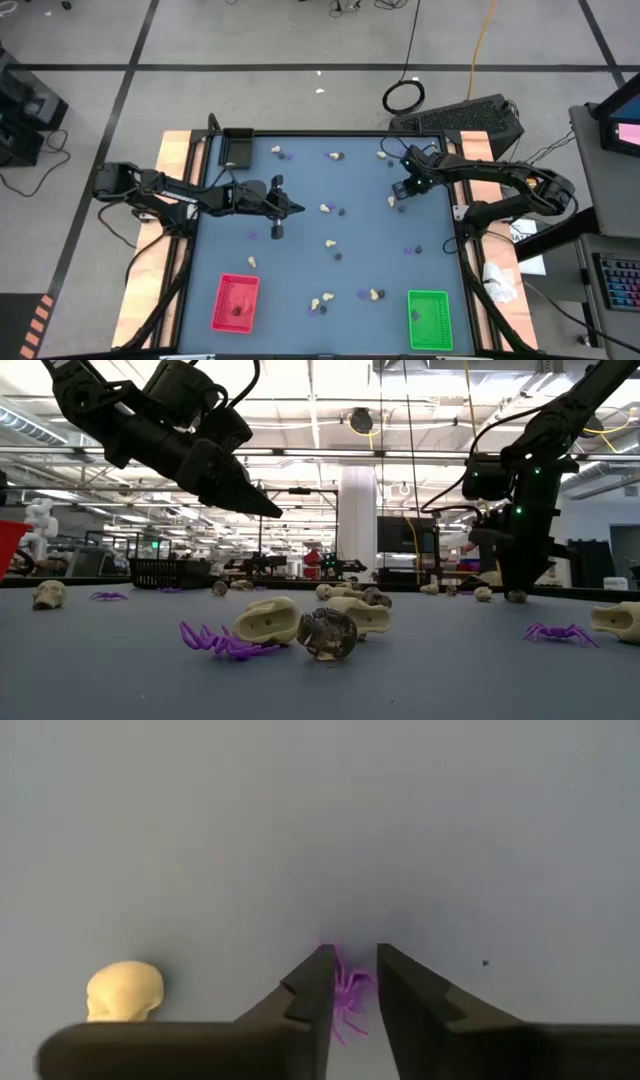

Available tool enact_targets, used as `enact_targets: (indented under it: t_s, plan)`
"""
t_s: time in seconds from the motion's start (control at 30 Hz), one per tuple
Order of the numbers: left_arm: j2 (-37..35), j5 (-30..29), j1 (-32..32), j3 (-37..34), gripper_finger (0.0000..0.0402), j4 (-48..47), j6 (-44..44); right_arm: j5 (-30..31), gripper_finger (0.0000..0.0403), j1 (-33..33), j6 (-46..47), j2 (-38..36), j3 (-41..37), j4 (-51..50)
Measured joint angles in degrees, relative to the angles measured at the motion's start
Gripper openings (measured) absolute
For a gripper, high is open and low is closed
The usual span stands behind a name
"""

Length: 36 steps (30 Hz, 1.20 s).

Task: Sort Halloween decoration
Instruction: Put the violet spider toy into the green bin

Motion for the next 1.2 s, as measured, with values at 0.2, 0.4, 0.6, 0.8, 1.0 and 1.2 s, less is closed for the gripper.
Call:
enact_targets:
  t_s: [0.2,0.4,0.6,0.8,1.0,1.2]
  plan:
    - [0.00,0.00,-0.02,0.00,0.0000,-0.01,0.00,-0.92,0.0006,0.04,-3.19,-0.02,0.00,-0.23]
    - [0.00,0.00,-0.02,0.00,0.0000,-0.02,0.00,-1.10,0.0001,0.29,-4.51,-2.28,-0.22,-1.14]
    - [0.00,0.00,-0.02,0.00,0.0000,0.00,-0.02,-2.12,0.0001,3.08,-4.04,-8.64,-0.20,-1.86]
    - [0.00,0.00,0.00,0.00,0.0000,-0.02,-0.17,-7.24,0.0000,11.01,0.97,-15.85,-0.15,-2.54]
    - [0.00,0.00,-0.01,0.00,0.0000,-0.02,-0.15,-11.60,0.0000,24.17,10.68,-21.45,-0.09,-4.36]
    - [0.00,0.00,-0.02,0.00,0.0000,-0.02,-0.15,-12.92,0.0000,40.49,23.87,-23.19,2.56,-4.90]
